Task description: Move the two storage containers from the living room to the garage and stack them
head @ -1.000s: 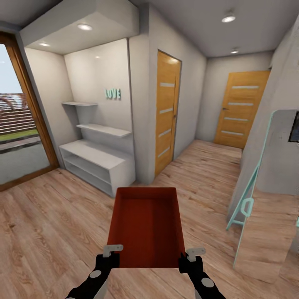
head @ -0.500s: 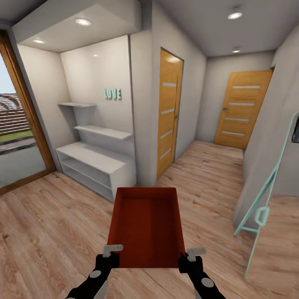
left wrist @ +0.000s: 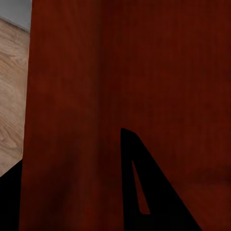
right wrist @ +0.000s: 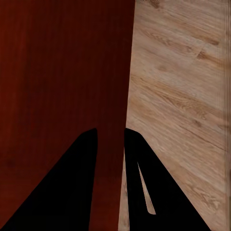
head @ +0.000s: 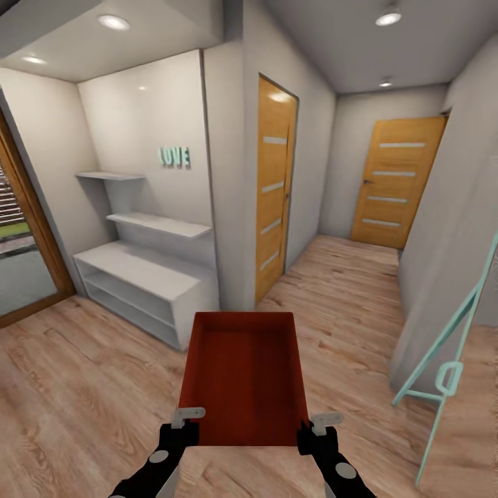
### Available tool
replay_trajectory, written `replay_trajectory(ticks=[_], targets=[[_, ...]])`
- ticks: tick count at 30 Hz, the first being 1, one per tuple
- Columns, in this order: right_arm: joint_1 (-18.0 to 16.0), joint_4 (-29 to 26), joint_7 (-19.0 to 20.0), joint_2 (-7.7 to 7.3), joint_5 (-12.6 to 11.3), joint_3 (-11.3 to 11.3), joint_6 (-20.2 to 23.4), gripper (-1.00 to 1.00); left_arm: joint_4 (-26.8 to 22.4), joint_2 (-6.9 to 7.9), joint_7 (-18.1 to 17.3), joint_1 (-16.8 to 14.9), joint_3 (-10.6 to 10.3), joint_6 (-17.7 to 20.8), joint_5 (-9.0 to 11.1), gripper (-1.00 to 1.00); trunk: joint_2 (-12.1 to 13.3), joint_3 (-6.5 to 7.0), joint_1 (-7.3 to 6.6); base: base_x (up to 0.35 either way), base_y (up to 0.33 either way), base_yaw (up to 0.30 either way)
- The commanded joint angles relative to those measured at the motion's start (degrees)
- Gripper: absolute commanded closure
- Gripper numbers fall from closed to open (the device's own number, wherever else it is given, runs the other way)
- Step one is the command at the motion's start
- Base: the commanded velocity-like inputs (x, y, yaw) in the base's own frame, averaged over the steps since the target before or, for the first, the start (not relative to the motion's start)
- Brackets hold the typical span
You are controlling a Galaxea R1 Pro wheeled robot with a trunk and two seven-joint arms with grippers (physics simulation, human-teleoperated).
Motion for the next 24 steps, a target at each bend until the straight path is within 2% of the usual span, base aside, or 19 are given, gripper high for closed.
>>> replay_trajectory(ticks=[1, 10, 24], targets=[[-0.1, -0.1, 0.9, -0.06, -0.3, 0.6, -2.9, 1.00, 0.2, 1.65, 2.6, 0.0, 0.7, -0.2, 0.0, 1.00, -0.1, -0.13, 0.07, 0.331, 0.000, -0.253], [-0.1, -0.1, 0.9, -0.07, -0.4, 0.6, -2.9, 1.00, 0.2, 1.72, 2.5, 0.0, 0.7, -0.2, 0.0, 1.00, -0.1, -0.13, 0.07, 0.331, 0.061, -0.256], [-0.1, -0.1, 0.9, -0.07, -0.4, 0.6, -2.9, 1.00, 0.1, 1.70, 2.5, 0.0, 0.7, -0.2, 0.1, 1.00, -0.1, -0.13, 0.07, 0.319, 0.161, -0.257]])
